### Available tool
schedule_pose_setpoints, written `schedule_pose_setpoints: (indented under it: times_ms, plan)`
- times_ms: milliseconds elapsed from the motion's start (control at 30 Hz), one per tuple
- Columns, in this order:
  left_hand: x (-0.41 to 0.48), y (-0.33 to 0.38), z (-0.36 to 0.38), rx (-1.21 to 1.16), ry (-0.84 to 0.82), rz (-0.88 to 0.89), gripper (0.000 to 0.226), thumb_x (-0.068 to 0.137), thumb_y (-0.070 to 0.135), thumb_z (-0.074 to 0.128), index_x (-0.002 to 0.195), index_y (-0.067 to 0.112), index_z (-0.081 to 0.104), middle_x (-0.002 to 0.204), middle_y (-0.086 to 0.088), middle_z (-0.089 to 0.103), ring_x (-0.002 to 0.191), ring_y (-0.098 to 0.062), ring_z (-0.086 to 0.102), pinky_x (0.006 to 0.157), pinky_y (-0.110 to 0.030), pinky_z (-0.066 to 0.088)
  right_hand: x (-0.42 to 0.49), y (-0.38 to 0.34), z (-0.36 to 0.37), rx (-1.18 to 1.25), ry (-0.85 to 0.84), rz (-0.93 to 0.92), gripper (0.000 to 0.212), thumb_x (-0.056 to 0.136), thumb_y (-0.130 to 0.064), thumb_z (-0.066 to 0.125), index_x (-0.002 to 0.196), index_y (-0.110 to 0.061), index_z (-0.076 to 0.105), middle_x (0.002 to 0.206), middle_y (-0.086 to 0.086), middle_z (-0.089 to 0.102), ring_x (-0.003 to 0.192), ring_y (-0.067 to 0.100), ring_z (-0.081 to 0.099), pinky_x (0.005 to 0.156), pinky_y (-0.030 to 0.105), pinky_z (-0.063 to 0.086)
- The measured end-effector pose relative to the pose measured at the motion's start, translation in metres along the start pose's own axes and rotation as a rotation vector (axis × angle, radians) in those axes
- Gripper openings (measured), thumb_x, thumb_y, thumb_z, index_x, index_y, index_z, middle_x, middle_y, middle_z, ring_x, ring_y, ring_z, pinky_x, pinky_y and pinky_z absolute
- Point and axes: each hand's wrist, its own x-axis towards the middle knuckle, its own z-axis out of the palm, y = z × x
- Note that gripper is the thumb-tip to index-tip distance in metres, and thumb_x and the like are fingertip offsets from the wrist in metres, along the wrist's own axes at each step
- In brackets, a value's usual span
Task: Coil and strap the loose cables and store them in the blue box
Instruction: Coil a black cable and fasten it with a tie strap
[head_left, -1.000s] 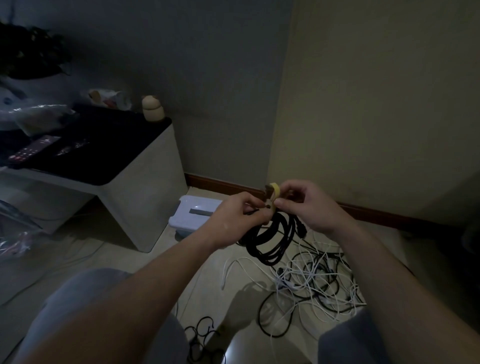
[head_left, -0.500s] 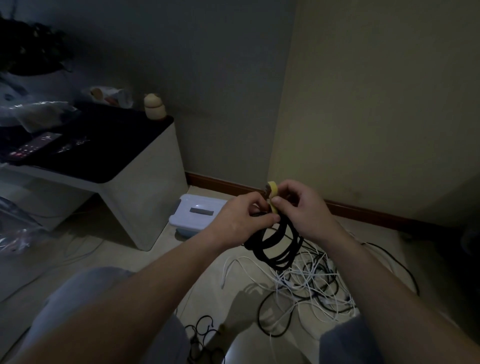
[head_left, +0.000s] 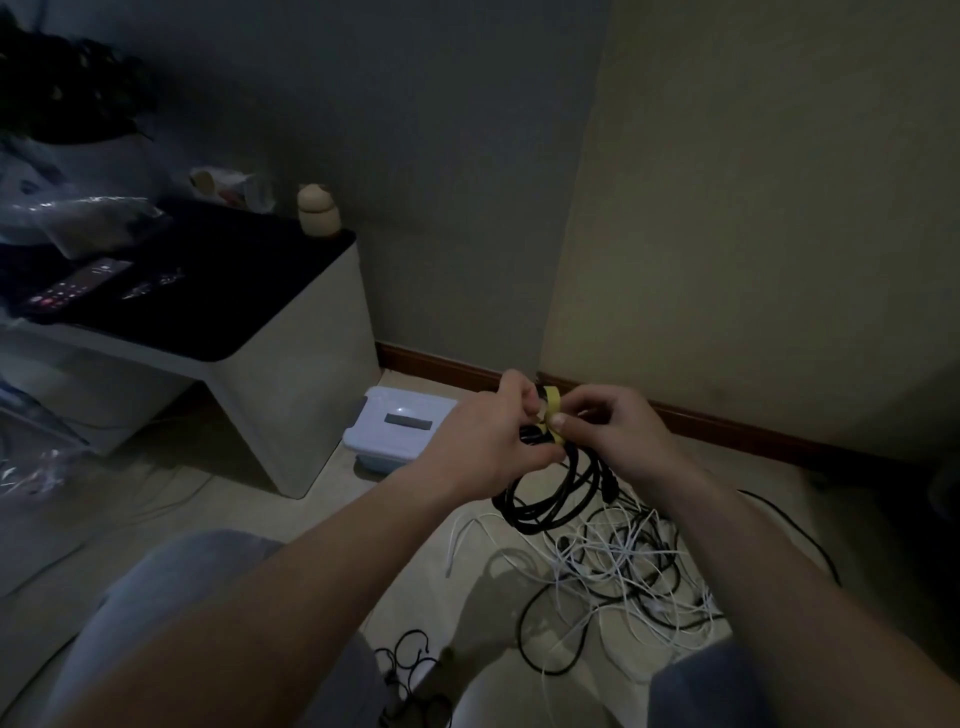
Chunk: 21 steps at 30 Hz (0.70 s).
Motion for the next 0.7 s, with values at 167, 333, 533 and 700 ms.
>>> schedule_pose_setpoints:
  times_ms: [167,333,533,700]
  plan:
    - [-0.0004,0.0014,0.0,0.08,0.002,0.058,0.048,0.081,0.045,0.077,0.095,0.026,0.035,0.079,0.005,0.056,0.072,-0.016,0.055,0.059,-0.033,0.039,-0.0003,0.0016,-0.001,0.013,-0.017,0.075,0.007,0.084,-0.011,0.078,0.085,-0.018,0.079,0.085,0.008,0.075,0.085,0.025,0.068,0.085,0.049,0.054]
    - [0.0005,0.0031,0.0003,0.123,-0.014,0.07,0.047,0.081,0.046,0.077,0.093,0.026,0.036,0.082,0.003,0.058,0.075,-0.019,0.056,0.06,-0.035,0.042,0.0007,0.001,0.0006,0.06,-0.004,0.139,0.017,0.081,-0.008,0.081,0.075,-0.024,0.08,0.081,0.002,0.076,0.077,0.011,0.071,0.071,0.028,0.053]
    - [0.0011,0.0039,0.0029,0.127,-0.026,0.075,0.049,0.079,0.047,0.078,0.09,0.03,0.034,0.082,0.004,0.058,0.076,-0.019,0.055,0.06,-0.034,0.038,-0.0005,0.0026,0.0015,0.103,0.013,0.189,0.019,0.077,-0.007,0.083,0.07,-0.024,0.08,0.076,-0.002,0.076,0.073,0.004,0.07,0.074,0.027,0.049]
    - [0.001,0.0035,0.0043,0.131,-0.015,0.064,0.052,0.076,0.047,0.08,0.087,0.033,0.031,0.081,0.007,0.057,0.076,-0.018,0.054,0.059,-0.032,0.035,0.0003,0.0054,0.003,0.104,0.021,0.224,0.02,0.075,-0.006,0.084,0.067,-0.024,0.079,0.078,-0.003,0.077,0.077,0.002,0.071,0.076,0.027,0.051]
